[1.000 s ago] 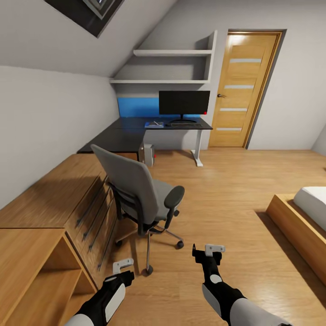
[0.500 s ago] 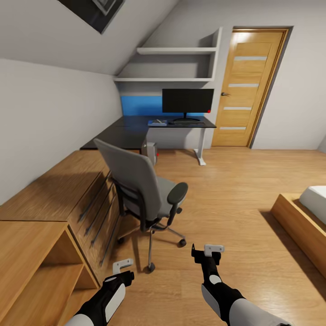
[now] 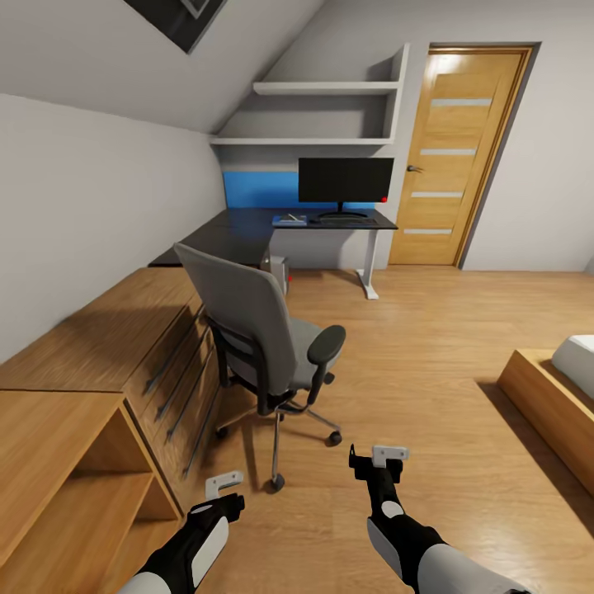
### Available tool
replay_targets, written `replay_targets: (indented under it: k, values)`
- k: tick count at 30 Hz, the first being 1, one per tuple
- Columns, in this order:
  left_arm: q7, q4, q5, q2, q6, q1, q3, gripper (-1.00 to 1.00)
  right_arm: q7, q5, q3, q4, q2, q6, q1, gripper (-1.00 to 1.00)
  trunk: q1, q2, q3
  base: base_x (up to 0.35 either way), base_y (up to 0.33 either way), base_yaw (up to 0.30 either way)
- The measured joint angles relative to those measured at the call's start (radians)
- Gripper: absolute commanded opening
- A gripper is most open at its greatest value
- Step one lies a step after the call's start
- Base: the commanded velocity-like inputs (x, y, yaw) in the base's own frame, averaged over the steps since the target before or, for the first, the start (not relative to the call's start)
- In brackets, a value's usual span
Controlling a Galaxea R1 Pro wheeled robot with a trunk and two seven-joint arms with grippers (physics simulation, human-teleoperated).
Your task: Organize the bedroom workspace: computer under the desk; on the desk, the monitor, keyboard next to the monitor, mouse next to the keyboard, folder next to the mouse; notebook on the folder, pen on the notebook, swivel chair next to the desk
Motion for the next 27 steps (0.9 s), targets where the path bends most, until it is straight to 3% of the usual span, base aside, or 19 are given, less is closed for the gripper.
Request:
replay_targets:
  k: [27]
  values:
    - [0.000, 0.000, 0.000, -0.003, -0.001, 0.000, -0.001, 1.00, 0.000, 0.000, -0.001, 0.001, 0.000, -0.022, 0.000, 1.00, 0.104, -0.189, -0.085, 0.000, 0.000, 0.011]
